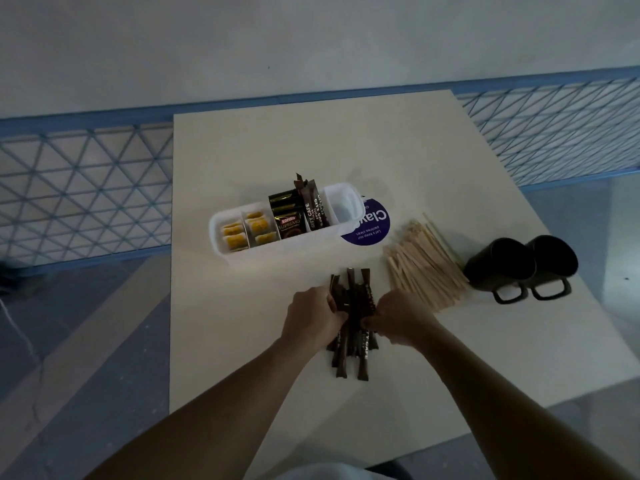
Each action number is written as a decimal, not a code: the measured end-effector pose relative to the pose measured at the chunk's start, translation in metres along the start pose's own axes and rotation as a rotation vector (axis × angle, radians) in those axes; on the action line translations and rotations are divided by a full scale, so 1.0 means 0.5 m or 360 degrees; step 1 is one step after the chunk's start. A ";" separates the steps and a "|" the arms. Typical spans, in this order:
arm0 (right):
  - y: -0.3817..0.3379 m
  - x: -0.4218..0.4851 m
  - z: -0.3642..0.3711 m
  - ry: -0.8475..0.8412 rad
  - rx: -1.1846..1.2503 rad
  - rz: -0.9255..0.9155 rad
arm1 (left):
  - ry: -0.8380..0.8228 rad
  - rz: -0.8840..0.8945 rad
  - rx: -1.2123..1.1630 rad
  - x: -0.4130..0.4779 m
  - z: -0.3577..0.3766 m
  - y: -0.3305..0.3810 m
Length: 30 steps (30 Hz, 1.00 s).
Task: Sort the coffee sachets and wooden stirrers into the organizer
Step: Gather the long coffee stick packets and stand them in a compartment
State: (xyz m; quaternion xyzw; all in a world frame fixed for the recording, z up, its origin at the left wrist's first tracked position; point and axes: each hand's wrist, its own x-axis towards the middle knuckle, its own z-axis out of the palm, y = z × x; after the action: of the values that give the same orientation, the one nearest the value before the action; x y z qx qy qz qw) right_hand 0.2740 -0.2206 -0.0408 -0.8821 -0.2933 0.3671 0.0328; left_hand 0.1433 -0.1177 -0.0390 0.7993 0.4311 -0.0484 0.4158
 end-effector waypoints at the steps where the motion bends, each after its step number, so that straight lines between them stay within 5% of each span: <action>1: 0.002 -0.003 0.007 -0.0008 0.0030 0.0041 | -0.0009 -0.0003 0.0004 -0.003 0.005 -0.003; 30: -0.023 0.020 0.002 0.0455 0.0418 -0.0017 | 0.0231 -0.0081 0.0110 0.015 0.021 -0.029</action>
State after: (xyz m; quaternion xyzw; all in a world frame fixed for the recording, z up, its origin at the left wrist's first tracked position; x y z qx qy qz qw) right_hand 0.2732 -0.2058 -0.0444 -0.9119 -0.2398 0.2731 0.1908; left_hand 0.1404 -0.1160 -0.0581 0.8034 0.4783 -0.0158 0.3542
